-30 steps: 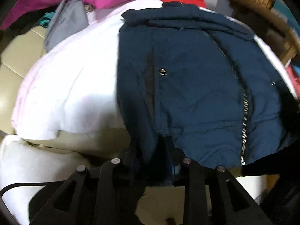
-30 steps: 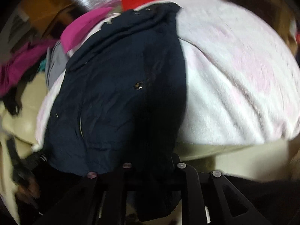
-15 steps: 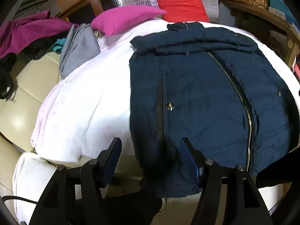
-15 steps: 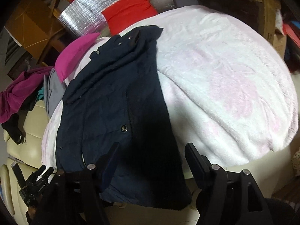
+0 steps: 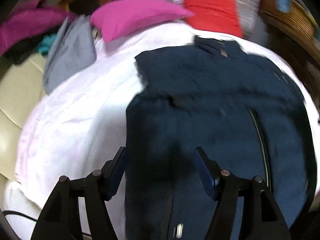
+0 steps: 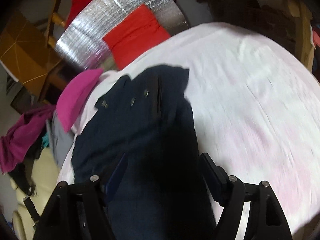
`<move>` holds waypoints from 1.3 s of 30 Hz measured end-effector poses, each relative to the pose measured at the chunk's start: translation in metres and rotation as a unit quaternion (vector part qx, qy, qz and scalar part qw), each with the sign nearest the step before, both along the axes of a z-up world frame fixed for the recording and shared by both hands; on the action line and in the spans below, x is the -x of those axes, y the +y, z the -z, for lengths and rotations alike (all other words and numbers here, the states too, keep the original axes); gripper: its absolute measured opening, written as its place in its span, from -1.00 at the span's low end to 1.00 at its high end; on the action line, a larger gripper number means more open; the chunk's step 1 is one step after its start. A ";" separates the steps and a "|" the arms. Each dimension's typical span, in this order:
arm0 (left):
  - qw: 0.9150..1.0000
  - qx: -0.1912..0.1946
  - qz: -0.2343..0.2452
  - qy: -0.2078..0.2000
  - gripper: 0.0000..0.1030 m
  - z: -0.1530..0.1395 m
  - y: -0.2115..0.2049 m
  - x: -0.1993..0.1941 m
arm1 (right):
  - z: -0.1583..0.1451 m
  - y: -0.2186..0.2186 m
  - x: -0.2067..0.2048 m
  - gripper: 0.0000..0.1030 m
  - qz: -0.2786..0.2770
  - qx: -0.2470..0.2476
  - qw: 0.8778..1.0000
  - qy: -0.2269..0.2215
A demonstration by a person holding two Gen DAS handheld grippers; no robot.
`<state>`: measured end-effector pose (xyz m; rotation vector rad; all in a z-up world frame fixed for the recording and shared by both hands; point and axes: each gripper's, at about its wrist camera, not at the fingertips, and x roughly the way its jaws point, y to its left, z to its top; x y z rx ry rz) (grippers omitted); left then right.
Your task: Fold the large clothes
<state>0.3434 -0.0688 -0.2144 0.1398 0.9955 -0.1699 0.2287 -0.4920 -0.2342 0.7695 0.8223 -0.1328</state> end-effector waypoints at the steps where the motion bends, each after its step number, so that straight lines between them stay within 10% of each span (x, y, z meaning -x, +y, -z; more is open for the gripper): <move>1: 1.000 0.012 -0.018 0.006 0.33 0.003 0.001 -0.020 | 0.003 -0.005 -0.017 0.50 0.005 0.001 1.000 -0.005; 13: 0.990 0.108 -0.071 0.046 0.34 0.040 -0.002 -0.136 | 0.061 -0.034 -0.126 0.46 0.010 -0.036 0.999 0.016; 18: 0.991 0.100 -0.080 0.028 0.32 0.029 -0.004 -0.134 | 0.039 -0.015 -0.135 -0.44 -0.021 0.033 0.999 -0.001; 21: 0.995 0.067 -0.073 0.026 0.33 0.032 -0.011 -0.134 | 0.016 -0.009 -0.119 -0.44 -0.018 0.059 0.997 -0.043; 26: 0.996 0.042 -0.074 0.039 0.36 0.038 -0.015 -0.129 | 0.060 -0.019 -0.122 -0.35 -0.002 0.035 0.998 0.042; 29: 0.996 0.052 -0.075 0.019 0.35 0.021 -0.013 -0.116 | 0.047 -0.023 -0.107 0.07 0.019 -0.005 0.999 0.031; 39: 0.977 0.212 0.012 0.037 0.46 -0.003 -0.041 -0.070 | 0.004 0.022 -0.054 0.31 -0.015 -0.125 0.990 -0.059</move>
